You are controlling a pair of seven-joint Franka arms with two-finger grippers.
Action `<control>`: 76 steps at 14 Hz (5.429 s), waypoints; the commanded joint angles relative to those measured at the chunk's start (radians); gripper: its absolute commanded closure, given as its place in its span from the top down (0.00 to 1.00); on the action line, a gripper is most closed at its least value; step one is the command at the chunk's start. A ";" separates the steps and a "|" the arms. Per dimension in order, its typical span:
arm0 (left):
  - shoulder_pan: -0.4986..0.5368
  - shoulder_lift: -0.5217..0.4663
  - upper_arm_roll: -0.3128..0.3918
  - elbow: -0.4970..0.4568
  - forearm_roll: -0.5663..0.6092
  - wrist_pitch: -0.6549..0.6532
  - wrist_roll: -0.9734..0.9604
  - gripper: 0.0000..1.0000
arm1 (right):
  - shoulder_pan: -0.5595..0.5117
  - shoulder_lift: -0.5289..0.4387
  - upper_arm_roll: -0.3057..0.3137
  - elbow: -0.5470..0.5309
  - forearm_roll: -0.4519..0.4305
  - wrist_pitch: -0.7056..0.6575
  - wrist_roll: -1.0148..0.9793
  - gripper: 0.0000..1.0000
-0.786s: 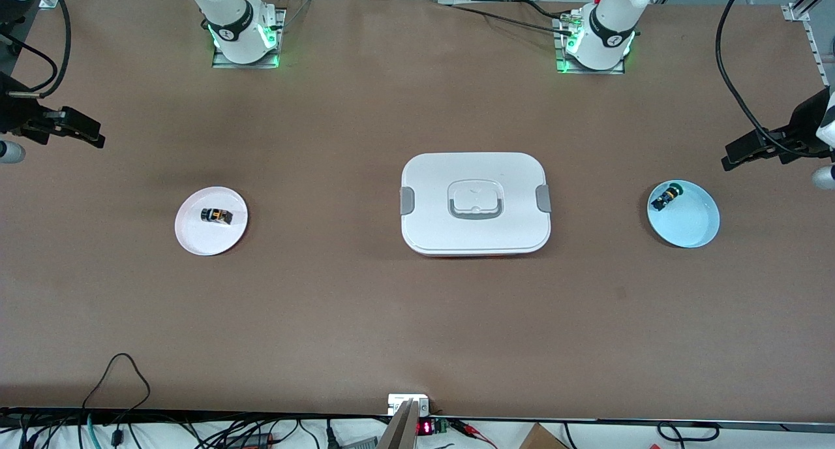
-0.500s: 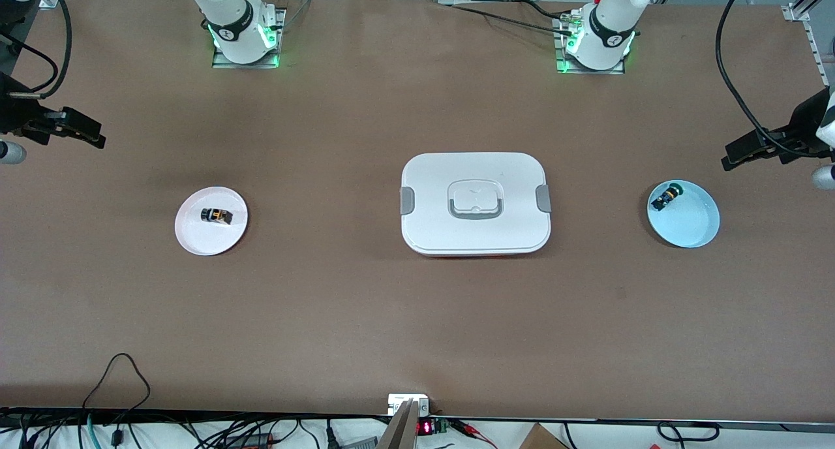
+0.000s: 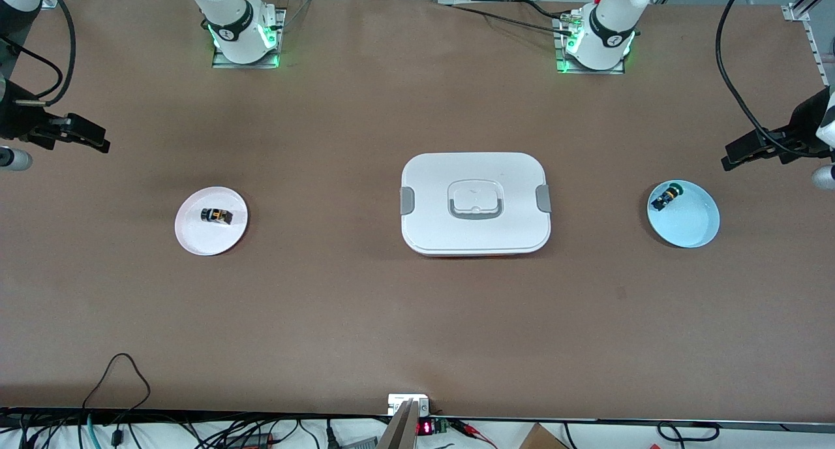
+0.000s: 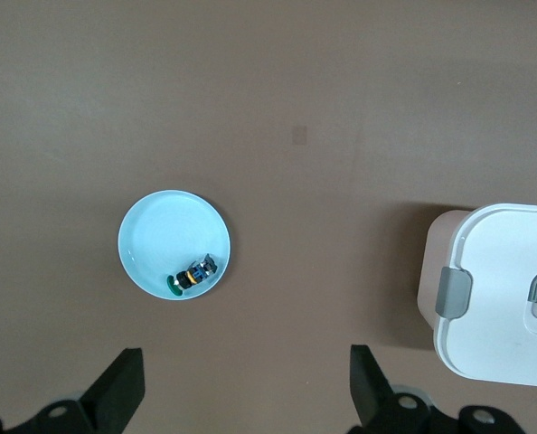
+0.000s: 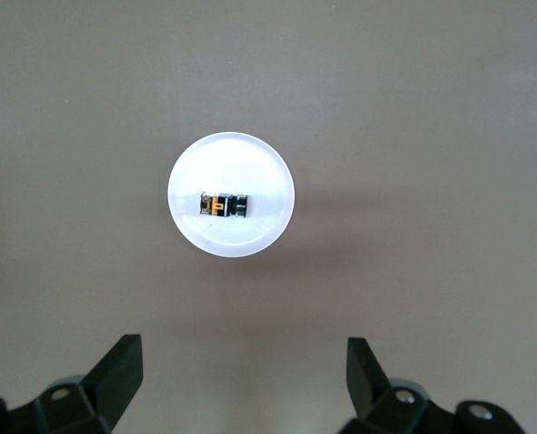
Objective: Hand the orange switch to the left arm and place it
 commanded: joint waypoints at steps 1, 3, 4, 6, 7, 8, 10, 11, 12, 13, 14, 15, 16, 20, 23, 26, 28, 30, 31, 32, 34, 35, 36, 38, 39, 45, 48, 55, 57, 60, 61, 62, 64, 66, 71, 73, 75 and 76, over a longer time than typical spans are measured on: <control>-0.001 0.012 -0.001 0.029 -0.001 -0.014 -0.006 1.00 | 0.000 0.048 0.004 0.024 0.016 0.017 -0.015 1.00; -0.001 0.012 -0.001 0.029 -0.001 -0.014 -0.006 1.00 | 0.023 0.104 0.004 0.024 0.005 0.031 -0.009 1.00; -0.001 0.012 -0.001 0.029 -0.001 -0.014 -0.006 1.00 | 0.024 0.131 0.004 0.022 0.003 0.035 -0.004 1.00; -0.001 0.012 -0.001 0.029 -0.001 -0.014 -0.006 1.00 | 0.023 0.166 0.004 0.019 0.002 0.051 -0.004 1.00; -0.001 0.012 -0.001 0.029 -0.001 -0.014 -0.006 1.00 | 0.023 0.178 0.004 0.016 0.002 0.054 -0.004 1.00; -0.001 0.012 -0.001 0.029 -0.001 -0.014 -0.004 1.00 | 0.024 0.201 0.004 0.011 0.005 0.055 -0.003 1.00; -0.001 0.012 -0.001 0.029 -0.001 -0.014 -0.004 1.00 | 0.027 0.241 0.004 -0.005 0.005 0.080 0.000 1.00; -0.001 0.012 -0.001 0.029 -0.001 -0.014 -0.004 1.00 | 0.027 0.246 0.004 -0.043 0.005 0.125 0.000 1.00; -0.001 0.012 -0.001 0.029 -0.001 -0.014 -0.004 1.00 | 0.029 0.241 0.004 -0.094 0.005 0.190 0.000 1.00; 0.000 0.012 -0.001 0.029 -0.001 -0.014 -0.004 1.00 | 0.029 0.237 0.004 -0.140 0.005 0.248 0.000 1.00; -0.001 0.012 -0.001 0.029 -0.001 -0.014 -0.004 1.00 | 0.028 0.232 0.004 -0.195 0.005 0.315 0.002 1.00; -0.001 0.012 -0.001 0.029 -0.001 -0.014 -0.004 1.00 | 0.027 0.229 0.004 -0.244 0.011 0.380 0.002 1.00; -0.001 0.012 -0.001 0.029 -0.001 -0.014 -0.004 1.00 | 0.026 0.229 0.004 -0.281 0.013 0.432 0.002 1.00; -0.001 0.012 -0.001 0.029 0.000 -0.014 -0.004 1.00 | 0.034 0.244 0.006 -0.412 0.013 0.655 0.003 1.00; -0.003 0.012 -0.001 0.029 0.000 -0.014 -0.003 1.00 | 0.061 0.269 0.006 -0.476 0.014 0.764 0.022 1.00; -0.003 0.012 -0.001 0.029 -0.001 -0.014 0.038 1.00 | 0.080 0.307 0.006 -0.476 0.016 0.799 0.054 1.00; 0.000 0.012 0.000 0.030 -0.003 -0.014 0.065 1.00 | 0.083 0.321 0.006 -0.473 0.016 0.819 0.054 1.00; 0.000 0.012 0.000 0.030 -0.003 -0.014 0.065 1.00 | 0.083 0.330 0.006 -0.473 0.017 0.838 0.056 1.00; 0.000 0.012 0.000 0.029 -0.003 -0.014 0.065 1.00 | 0.083 0.338 0.006 -0.473 0.017 0.850 0.056 1.00; 0.000 0.012 0.000 0.030 -0.004 -0.014 0.063 1.00 | 0.081 0.344 0.006 -0.473 0.019 0.862 0.059 1.00; 0.000 0.012 0.000 0.029 -0.007 -0.014 0.062 1.00 | 0.083 0.352 0.006 -0.473 0.017 0.865 0.088 1.00; 0.000 0.012 0.000 0.030 -0.009 -0.014 0.060 1.00 | 0.081 0.355 0.006 -0.473 0.017 0.865 0.088 1.00; 0.002 0.012 0.000 0.030 -0.009 -0.014 0.060 1.00 | 0.081 0.359 0.006 -0.473 0.017 0.865 0.088 1.00; 0.002 0.012 0.000 0.029 -0.009 -0.014 0.065 1.00 | 0.081 0.370 0.006 -0.473 0.017 0.884 0.088 1.00; 0.002 0.012 0.000 0.030 -0.009 -0.014 0.066 1.00 | 0.080 0.379 0.006 -0.476 0.017 0.888 0.088 1.00; 0.007 0.012 0.000 0.029 -0.010 -0.014 0.068 1.00 | 0.080 0.395 0.006 -0.479 0.017 0.917 0.089 1.00; 0.007 0.012 0.000 0.029 -0.010 -0.014 0.069 1.00 | 0.080 0.405 0.006 -0.479 0.017 0.942 0.091 1.00; 0.007 0.012 0.000 0.029 -0.010 -0.014 0.069 1.00 | 0.080 0.415 0.004 -0.562 0.017 1.111 0.092 1.00; 0.007 0.012 0.000 0.029 -0.010 -0.014 0.069 1.00 | 0.080 0.413 0.006 -0.562 0.017 1.109 0.092 1.00; 0.007 0.014 0.000 0.029 -0.010 -0.014 0.069 1.00 | 0.074 0.405 0.006 -0.546 0.017 1.048 0.086 1.00; 0.008 0.012 0.000 0.029 -0.012 -0.012 0.069 1.00 | 0.074 0.405 0.004 -0.539 0.017 1.039 0.086 1.00; 0.008 0.014 0.000 0.029 -0.012 -0.012 0.069 1.00 | 0.074 0.405 0.004 -0.538 0.017 1.039 0.086 1.00; 0.008 0.012 0.000 0.029 -0.012 -0.012 0.069 1.00 | 0.077 0.405 0.004 -0.538 0.017 1.039 0.086 0.89; 0.010 0.012 0.000 0.030 -0.012 -0.012 0.069 1.00 | 0.077 0.405 0.004 -0.535 0.017 1.037 0.077 0.65; 0.008 0.012 0.000 0.030 -0.012 -0.012 0.069 1.00 | 0.077 0.389 0.006 -0.486 0.019 0.910 0.083 0.23; 0.008 0.012 0.000 0.029 -0.012 -0.012 0.069 1.00 | 0.078 0.382 0.006 -0.396 0.061 0.733 0.086 0.23; 0.010 0.012 0.002 0.029 -0.012 -0.012 0.069 1.00 | 0.080 0.347 0.006 -0.333 0.074 0.588 0.072 0.23; 0.010 0.012 0.002 0.029 -0.009 -0.012 0.069 1.00 | 0.083 0.332 0.006 -0.299 0.079 0.527 0.072 0.23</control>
